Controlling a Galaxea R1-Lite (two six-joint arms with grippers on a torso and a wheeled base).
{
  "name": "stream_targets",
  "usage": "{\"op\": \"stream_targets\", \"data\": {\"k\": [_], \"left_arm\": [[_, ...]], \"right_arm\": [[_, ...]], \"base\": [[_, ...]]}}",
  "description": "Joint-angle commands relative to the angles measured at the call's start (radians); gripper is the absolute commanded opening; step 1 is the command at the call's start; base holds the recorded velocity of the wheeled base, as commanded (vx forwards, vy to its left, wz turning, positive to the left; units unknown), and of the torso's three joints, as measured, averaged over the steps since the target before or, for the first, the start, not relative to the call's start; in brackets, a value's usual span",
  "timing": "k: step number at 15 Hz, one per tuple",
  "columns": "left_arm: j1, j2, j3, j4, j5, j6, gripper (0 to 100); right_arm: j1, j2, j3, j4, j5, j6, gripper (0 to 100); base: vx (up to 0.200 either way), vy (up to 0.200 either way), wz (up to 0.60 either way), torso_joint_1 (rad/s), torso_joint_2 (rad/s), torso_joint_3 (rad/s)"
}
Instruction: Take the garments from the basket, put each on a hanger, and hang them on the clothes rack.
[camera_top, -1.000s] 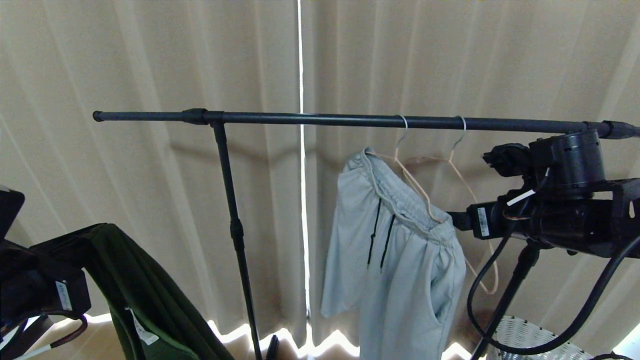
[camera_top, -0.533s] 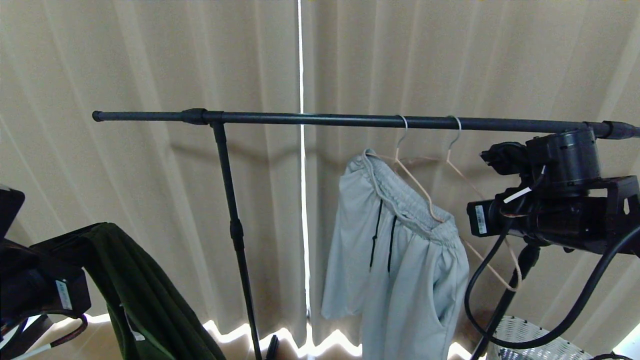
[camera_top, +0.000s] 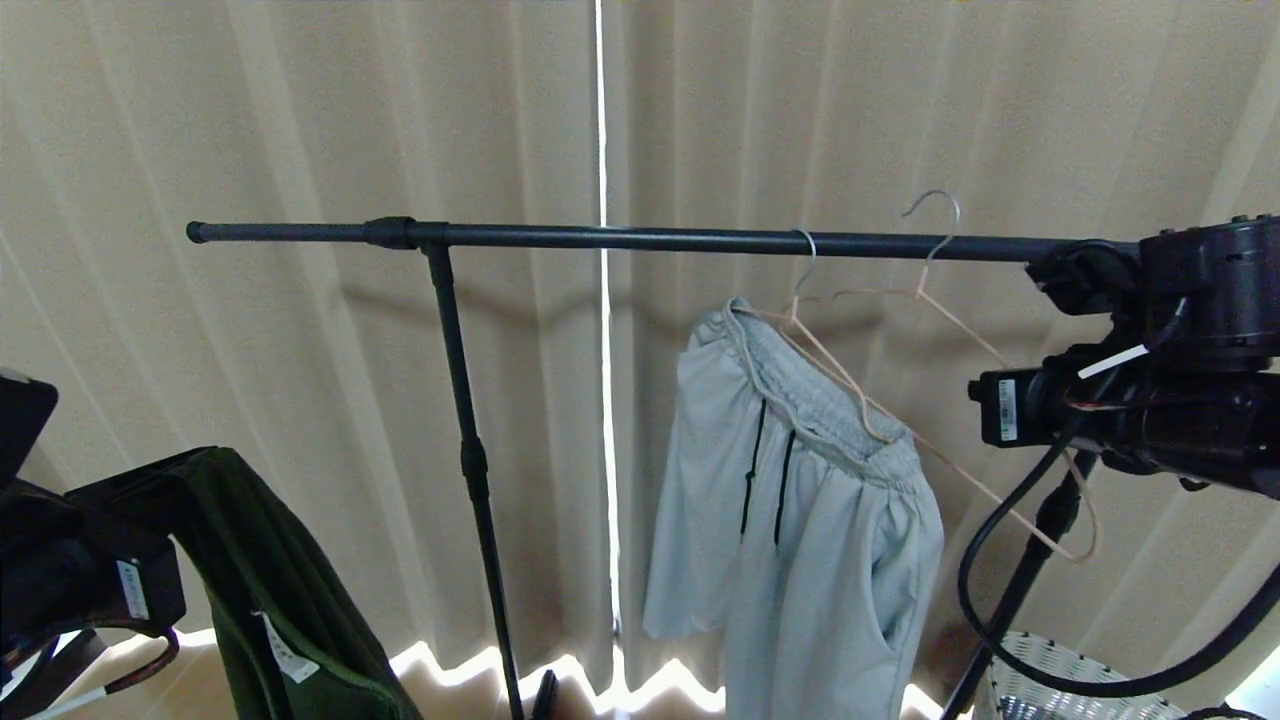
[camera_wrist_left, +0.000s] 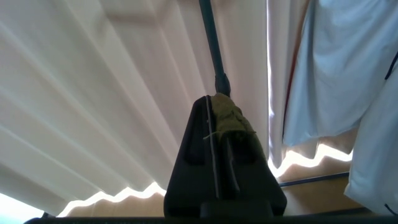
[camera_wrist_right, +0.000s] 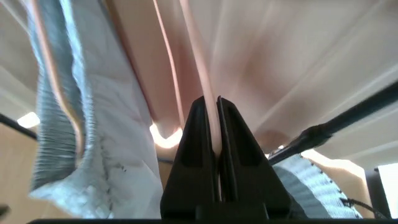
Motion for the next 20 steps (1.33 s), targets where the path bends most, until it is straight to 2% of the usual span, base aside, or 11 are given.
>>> {"op": "stream_targets", "data": {"k": [1, 4, 8, 20], "left_arm": [[0.000, 0.002, 0.000, -0.001, 0.001, 0.000, 0], [0.000, 0.016, 0.000, -0.001, 0.001, 0.014, 0], [-0.002, 0.039, -0.007, -0.001, 0.001, 0.016, 0], [-0.011, 0.087, -0.030, -0.001, 0.002, 0.016, 0]], "right_arm": [[-0.009, -0.055, 0.004, 0.000, -0.001, 0.000, 0], [-0.027, -0.186, 0.090, 0.002, -0.001, -0.003, 0], [-0.029, -0.265, 0.165, 0.008, 0.001, -0.009, 0], [-0.027, -0.295, 0.211, -0.009, 0.009, -0.006, 0]], "base": [[0.000, 0.000, 0.00, 0.000, 0.00, 0.000], [0.000, 0.000, 0.00, 0.000, 0.00, 0.000], [-0.200, 0.000, 0.00, 0.005, 0.01, 0.006], [-0.200, 0.000, 0.00, -0.001, 0.00, 0.004]]}}
